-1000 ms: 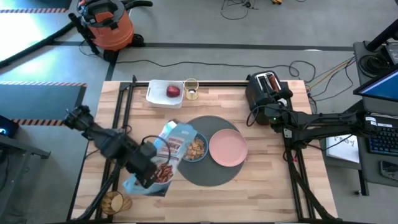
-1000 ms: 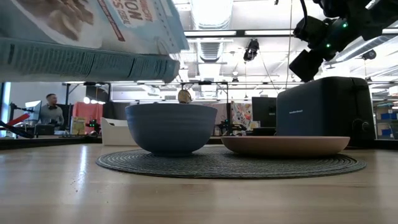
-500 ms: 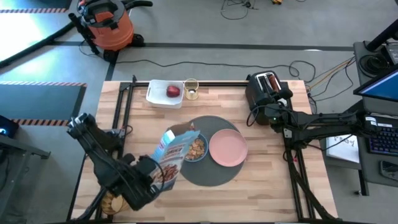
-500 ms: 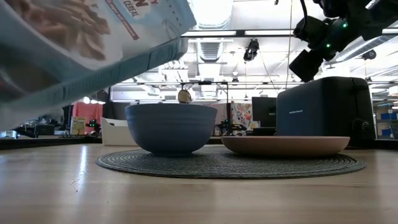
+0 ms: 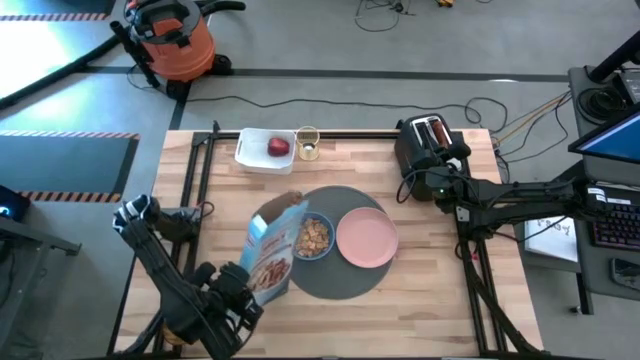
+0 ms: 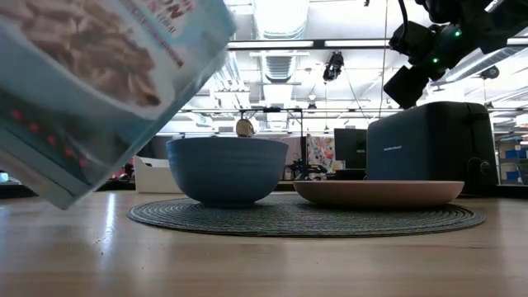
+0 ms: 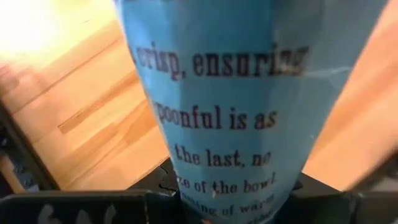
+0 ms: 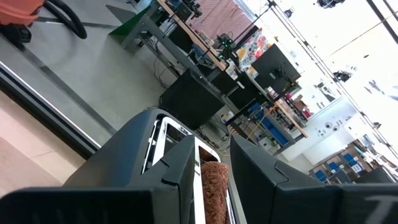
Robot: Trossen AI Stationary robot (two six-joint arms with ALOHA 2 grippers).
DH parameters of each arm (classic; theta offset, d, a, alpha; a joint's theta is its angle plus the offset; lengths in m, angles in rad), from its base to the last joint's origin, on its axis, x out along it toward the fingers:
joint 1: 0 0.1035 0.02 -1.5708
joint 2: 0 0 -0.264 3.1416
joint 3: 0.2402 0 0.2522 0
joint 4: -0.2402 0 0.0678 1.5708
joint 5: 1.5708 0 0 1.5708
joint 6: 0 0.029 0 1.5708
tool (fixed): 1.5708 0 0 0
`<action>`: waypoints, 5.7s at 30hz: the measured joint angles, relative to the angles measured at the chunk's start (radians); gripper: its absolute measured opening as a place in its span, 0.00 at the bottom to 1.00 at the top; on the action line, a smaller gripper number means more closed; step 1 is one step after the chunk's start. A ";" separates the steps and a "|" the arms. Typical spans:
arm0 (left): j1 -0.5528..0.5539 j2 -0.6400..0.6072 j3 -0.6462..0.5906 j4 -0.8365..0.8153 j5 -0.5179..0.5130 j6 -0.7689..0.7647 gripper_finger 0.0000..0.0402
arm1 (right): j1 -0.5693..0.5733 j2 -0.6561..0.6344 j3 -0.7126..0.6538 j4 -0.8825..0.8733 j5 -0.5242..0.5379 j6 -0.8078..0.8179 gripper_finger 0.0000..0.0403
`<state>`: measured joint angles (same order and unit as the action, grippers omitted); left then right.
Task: Arrange a breakfast setting
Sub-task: Pour the cereal from the blue cereal box into the blue bowl on the gray mat, then put the toasted bread on the pink plate on the gray mat
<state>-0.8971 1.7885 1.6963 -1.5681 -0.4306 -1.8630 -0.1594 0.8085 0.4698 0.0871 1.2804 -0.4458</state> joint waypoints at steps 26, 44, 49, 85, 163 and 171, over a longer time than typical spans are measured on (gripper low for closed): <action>-0.008 -0.205 -0.593 -0.015 -0.075 -0.326 0.25 | 0.000 0.000 0.000 0.000 0.000 0.000 0.23; 0.134 0.032 -0.710 -0.013 -0.062 -0.459 0.25 | 0.000 0.000 0.000 0.000 0.000 0.000 0.23; 0.219 0.102 -0.691 -0.014 -0.025 -0.477 0.25 | 0.000 0.000 0.000 0.000 0.000 0.000 0.23; 0.693 0.128 -0.888 0.044 -0.222 -0.498 0.32 | 0.000 0.000 0.000 0.000 0.000 0.000 0.23; 0.421 -0.022 -0.442 0.129 -0.408 0.122 0.69 | 0.000 0.000 0.000 0.000 0.000 0.000 0.23; 0.358 -0.072 -0.407 0.119 -0.569 0.207 0.69 | 0.000 0.000 0.000 0.000 0.000 0.000 0.23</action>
<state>-0.5389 1.7161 1.2898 -1.4489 -0.9997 -1.6559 -0.1595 0.8085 0.4698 0.0872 1.2804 -0.4458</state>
